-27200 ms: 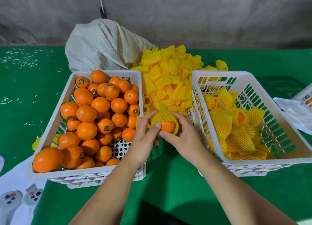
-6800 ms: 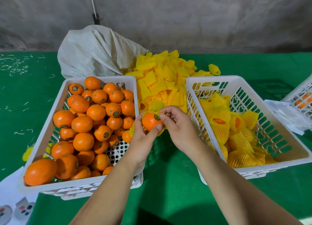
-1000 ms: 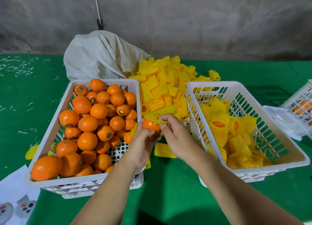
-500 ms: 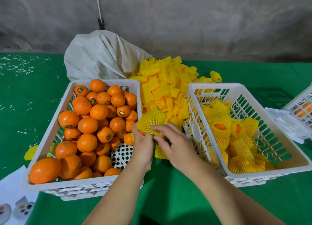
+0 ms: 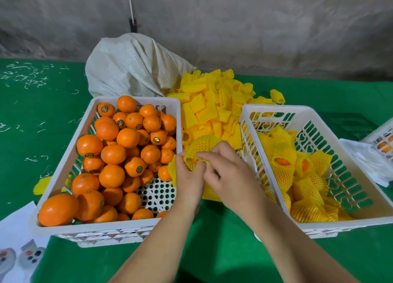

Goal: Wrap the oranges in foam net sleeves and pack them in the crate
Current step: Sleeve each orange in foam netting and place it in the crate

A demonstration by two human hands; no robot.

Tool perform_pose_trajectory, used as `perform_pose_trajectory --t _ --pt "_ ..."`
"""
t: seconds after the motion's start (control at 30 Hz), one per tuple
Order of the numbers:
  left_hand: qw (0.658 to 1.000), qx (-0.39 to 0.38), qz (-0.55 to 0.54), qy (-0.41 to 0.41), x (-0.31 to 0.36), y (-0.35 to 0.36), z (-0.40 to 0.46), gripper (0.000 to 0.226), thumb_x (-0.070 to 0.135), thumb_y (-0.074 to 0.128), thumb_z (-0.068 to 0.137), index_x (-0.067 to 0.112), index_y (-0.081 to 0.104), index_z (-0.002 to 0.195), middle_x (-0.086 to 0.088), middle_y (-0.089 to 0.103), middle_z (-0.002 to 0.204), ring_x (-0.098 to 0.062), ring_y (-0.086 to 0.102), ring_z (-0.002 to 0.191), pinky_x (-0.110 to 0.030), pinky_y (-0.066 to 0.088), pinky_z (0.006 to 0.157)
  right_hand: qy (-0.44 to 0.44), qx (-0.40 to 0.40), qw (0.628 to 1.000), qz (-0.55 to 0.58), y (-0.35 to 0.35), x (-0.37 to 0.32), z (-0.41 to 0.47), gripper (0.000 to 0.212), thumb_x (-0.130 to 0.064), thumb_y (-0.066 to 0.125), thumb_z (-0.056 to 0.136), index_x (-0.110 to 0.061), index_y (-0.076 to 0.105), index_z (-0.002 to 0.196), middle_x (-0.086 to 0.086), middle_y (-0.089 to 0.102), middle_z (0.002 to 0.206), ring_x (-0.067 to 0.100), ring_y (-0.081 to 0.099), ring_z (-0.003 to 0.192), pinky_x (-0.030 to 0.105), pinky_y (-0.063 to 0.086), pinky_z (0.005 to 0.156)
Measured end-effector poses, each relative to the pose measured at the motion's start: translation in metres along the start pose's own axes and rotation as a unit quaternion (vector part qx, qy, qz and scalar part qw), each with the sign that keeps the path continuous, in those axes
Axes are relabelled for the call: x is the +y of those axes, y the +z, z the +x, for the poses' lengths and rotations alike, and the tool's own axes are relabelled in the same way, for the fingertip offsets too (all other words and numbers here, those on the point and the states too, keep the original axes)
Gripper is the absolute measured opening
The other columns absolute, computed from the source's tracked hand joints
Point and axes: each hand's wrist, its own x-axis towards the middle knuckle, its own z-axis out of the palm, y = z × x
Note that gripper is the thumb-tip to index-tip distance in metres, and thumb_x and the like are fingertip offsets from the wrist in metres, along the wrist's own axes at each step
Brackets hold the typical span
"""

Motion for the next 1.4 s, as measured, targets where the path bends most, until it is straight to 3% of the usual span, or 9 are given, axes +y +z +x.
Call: perform_pose_trajectory --t 0.17,0.33,0.5,0.73,0.9,1.03,1.2,1.27,1.4 --pt "0.998 -0.016 -0.051 0.027 -0.004 -0.005 -0.001 0.055 0.003 0.067 0.078 0.025 0.044 0.123 -0.010 0.062 0.107 -0.008 0.068 0.082 -0.027 0.057 0.069 0.167 -0.006 0.977 0.134 0.008 -0.007 -0.014 0.060 -0.043 0.061 0.092 -0.032 0.046 0.149 -0.012 0.040 0.125 -0.001 0.048 0.112 0.020 0.048 0.094" --pt "0.990 -0.086 0.026 0.112 -0.004 -0.013 -0.011 0.062 0.012 0.081 0.084 0.024 0.043 0.132 -0.014 0.062 0.124 -0.019 0.068 0.110 -0.035 0.059 0.086 0.435 0.039 0.705 0.559 0.015 -0.004 -0.004 0.065 -0.055 0.067 0.092 -0.029 0.047 0.149 0.002 0.065 0.136 0.019 0.064 0.126 0.043 0.053 0.106" --pt "0.987 -0.070 0.020 0.147 -0.005 -0.011 -0.015 0.013 0.016 0.060 0.099 0.018 0.066 0.110 -0.009 0.072 0.109 -0.019 0.068 0.102 -0.035 0.056 0.085 0.480 0.093 0.580 0.651 0.006 0.012 0.013 0.042 -0.043 0.052 0.106 -0.017 0.060 0.138 0.017 0.071 0.126 0.032 0.070 0.116 0.050 0.055 0.099" --pt "0.975 -0.155 0.037 0.154 -0.005 -0.012 -0.018 0.025 0.010 0.058 0.094 0.024 0.061 0.115 0.005 0.059 0.147 -0.013 0.052 0.140 -0.031 0.050 0.106 0.549 0.124 0.551 0.616 0.010 0.023 0.016 0.028 -0.038 0.057 0.099 -0.013 0.069 0.098 0.015 0.069 0.094 0.029 0.072 0.082 0.040 0.057 0.071" --pt "0.965 -0.258 0.020 0.046 -0.001 -0.009 -0.021 0.068 0.040 0.065 0.092 0.040 0.035 0.152 0.032 0.050 0.148 0.004 0.044 0.142 -0.016 0.045 0.106 0.538 0.199 0.634 0.519 0.017 0.029 0.013 0.013 -0.031 0.065 0.100 -0.024 0.076 0.102 0.003 0.079 0.094 0.024 0.078 0.086 0.047 0.062 0.077" --pt "0.962 -0.220 0.136 0.087 -0.001 -0.001 -0.019 0.067 0.019 0.073 0.098 0.047 0.039 0.148 0.042 0.051 0.137 0.013 0.048 0.133 -0.007 0.042 0.102 0.503 0.220 0.670 0.500 0.027 0.025 0.008 0.023 -0.047 0.065 0.099 -0.028 0.072 0.110 0.003 0.077 0.110 0.021 0.075 0.099 0.045 0.060 0.084" --pt "0.920 -0.267 0.256 0.131 0.008 -0.013 -0.001 0.078 0.038 0.074 0.095 0.048 0.030 0.160 0.031 0.033 0.162 -0.007 0.045 0.146 -0.032 0.041 0.117 0.481 0.029 0.692 0.538 0.020 0.040 0.002 0.082 -0.066 0.086 0.068 -0.035 0.058 0.139 -0.004 0.067 0.137 0.021 0.062 0.128 0.052 0.050 0.108" --pt "0.888 -0.311 0.308 0.145 0.017 -0.031 0.017 0.076 0.056 0.067 0.095 0.054 0.028 0.160 0.030 0.024 0.167 -0.006 0.055 0.134 -0.023 0.051 0.104 0.486 0.043 0.669 0.561 0.010 0.067 0.007 0.066 -0.051 0.080 0.085 -0.026 0.059 0.142 0.007 0.069 0.134 0.031 0.067 0.122 0.059 0.052 0.104" --pt "0.896 -0.136 0.392 0.157 0.019 -0.072 0.059 0.042 0.031 0.059 0.106 0.034 0.051 0.147 0.001 0.049 0.149 0.002 0.059 0.103 -0.009 0.048 0.079 0.547 0.162 0.685 0.453 -0.022 0.125 0.030 0.078 -0.054 0.080 0.082 -0.027 0.050 0.149 0.005 0.062 0.140 0.031 0.067 0.118 0.061 0.054 0.099"
